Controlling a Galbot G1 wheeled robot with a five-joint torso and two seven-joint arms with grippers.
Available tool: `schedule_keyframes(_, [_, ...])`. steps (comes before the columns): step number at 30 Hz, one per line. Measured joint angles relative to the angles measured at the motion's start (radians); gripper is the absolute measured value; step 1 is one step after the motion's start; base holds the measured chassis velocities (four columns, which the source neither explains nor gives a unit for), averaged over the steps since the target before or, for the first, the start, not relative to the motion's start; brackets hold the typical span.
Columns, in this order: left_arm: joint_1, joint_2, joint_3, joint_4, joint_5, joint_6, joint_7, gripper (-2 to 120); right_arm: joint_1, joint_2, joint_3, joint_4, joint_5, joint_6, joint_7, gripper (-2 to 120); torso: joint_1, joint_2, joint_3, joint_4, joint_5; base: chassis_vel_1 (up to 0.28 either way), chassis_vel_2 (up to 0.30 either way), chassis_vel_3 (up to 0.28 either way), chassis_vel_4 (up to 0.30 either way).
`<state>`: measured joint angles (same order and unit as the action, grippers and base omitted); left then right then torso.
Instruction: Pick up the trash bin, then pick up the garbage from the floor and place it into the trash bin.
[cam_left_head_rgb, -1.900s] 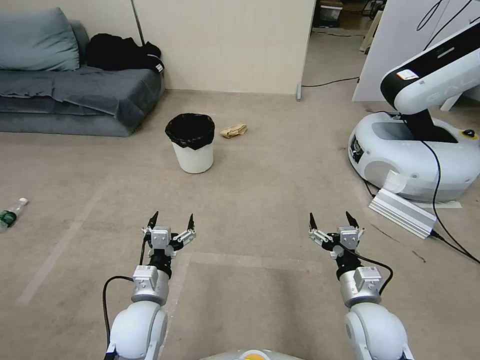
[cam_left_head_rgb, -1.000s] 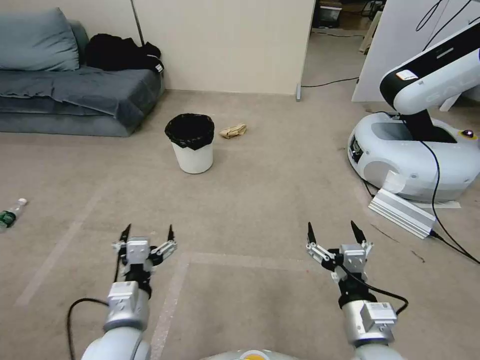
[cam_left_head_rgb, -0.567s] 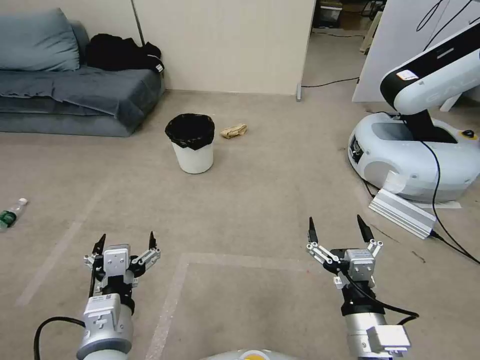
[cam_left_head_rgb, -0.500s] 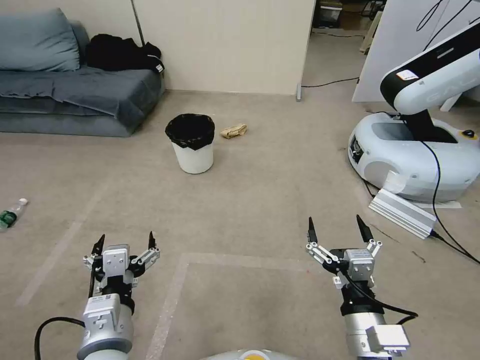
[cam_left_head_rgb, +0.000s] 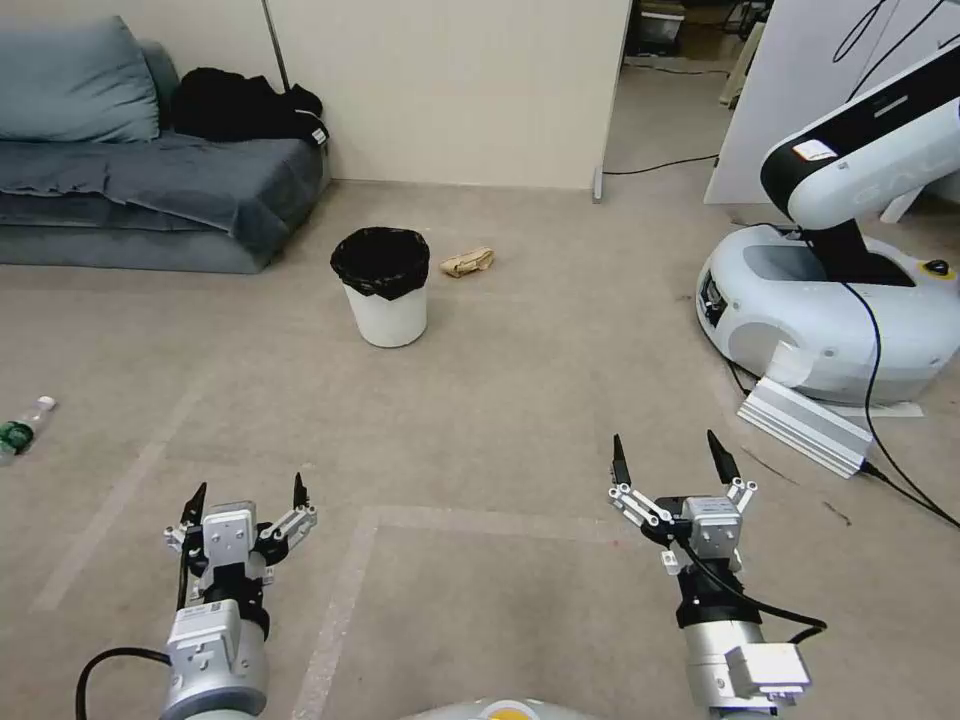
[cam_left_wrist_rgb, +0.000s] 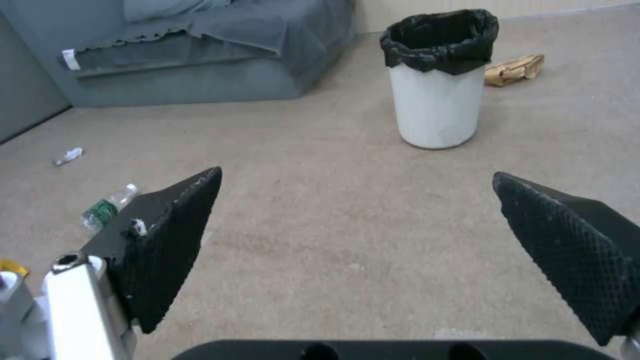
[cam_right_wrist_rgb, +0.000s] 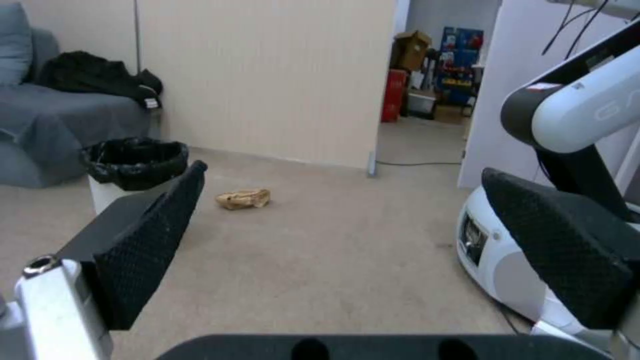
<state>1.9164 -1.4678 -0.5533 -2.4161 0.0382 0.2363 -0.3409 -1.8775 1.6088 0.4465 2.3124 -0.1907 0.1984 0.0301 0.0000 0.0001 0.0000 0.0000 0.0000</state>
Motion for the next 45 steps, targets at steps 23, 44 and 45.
schedule_keyframes(23, [-0.002, -0.003, -0.002, 0.006, 0.004, -0.006, -0.014, 99, -0.001, -0.001, 0.0, -0.008, 0.002, 0.009, -0.001, 100, 0.0, 0.0, 0.0, 0.0001, 0.0007, -0.098, 0.096, 0.097, -0.1])
schedule_keyframes(44, [-0.002, -0.002, -0.009, 0.013, 0.007, -0.007, -0.019, 99, -0.001, -0.001, -0.001, -0.013, 0.003, 0.007, -0.003, 100, 0.0, 0.0, 0.0, 0.0001, 0.0, -0.223, 0.226, 0.232, -0.231])
schedule_keyframes(45, [-0.002, -0.002, -0.009, 0.013, 0.007, -0.008, -0.02, 99, 0.0, -0.001, -0.001, -0.013, 0.003, 0.007, -0.004, 100, 0.0, 0.0, 0.0, 0.0, 0.0003, -0.224, 0.219, 0.239, -0.234])
